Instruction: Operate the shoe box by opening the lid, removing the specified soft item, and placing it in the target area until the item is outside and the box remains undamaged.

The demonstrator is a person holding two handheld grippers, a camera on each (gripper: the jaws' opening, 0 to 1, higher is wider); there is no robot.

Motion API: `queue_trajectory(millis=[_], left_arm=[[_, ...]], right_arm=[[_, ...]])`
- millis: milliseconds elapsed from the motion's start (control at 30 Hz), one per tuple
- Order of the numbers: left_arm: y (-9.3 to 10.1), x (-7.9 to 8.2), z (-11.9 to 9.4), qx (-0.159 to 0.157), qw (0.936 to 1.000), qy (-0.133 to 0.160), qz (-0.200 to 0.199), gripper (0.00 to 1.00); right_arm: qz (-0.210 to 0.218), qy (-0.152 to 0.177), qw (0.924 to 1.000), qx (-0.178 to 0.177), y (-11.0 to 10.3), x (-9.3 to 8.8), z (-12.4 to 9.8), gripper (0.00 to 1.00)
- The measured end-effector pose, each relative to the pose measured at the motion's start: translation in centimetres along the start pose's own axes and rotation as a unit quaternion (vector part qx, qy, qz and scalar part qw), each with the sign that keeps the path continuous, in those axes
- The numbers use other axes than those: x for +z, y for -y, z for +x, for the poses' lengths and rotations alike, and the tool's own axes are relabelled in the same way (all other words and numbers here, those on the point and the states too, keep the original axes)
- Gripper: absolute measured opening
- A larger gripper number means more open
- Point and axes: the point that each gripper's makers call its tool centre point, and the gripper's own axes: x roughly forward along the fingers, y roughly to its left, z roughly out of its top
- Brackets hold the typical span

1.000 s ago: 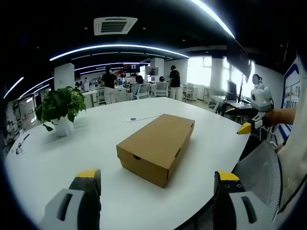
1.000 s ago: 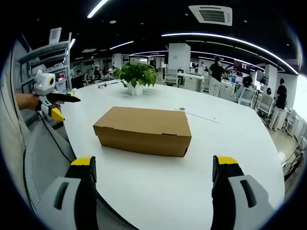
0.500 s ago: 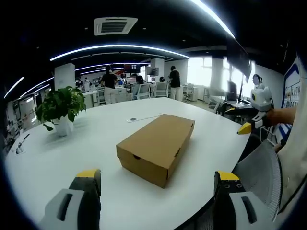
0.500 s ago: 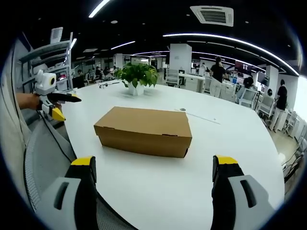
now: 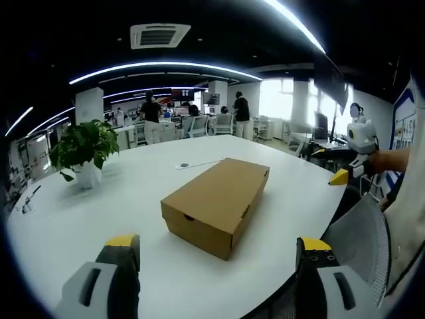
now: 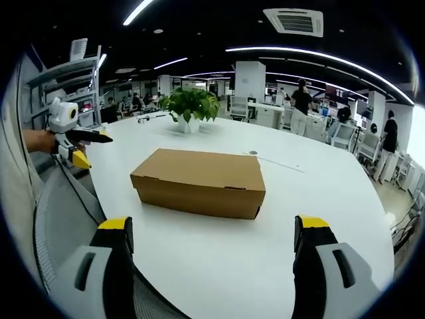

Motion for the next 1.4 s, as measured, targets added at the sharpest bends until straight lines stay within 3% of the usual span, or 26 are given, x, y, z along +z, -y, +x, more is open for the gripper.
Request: queue_trajectory(millis=[1400], left_arm=[[0.79, -0.16, 0.94, -0.005, 0.9999, -0.012, 0.003, 0.98]], right_arm=[[-0.004, -0.005, 0.9997, 0.022, 0.47, 0.04, 0.40, 0.96]])
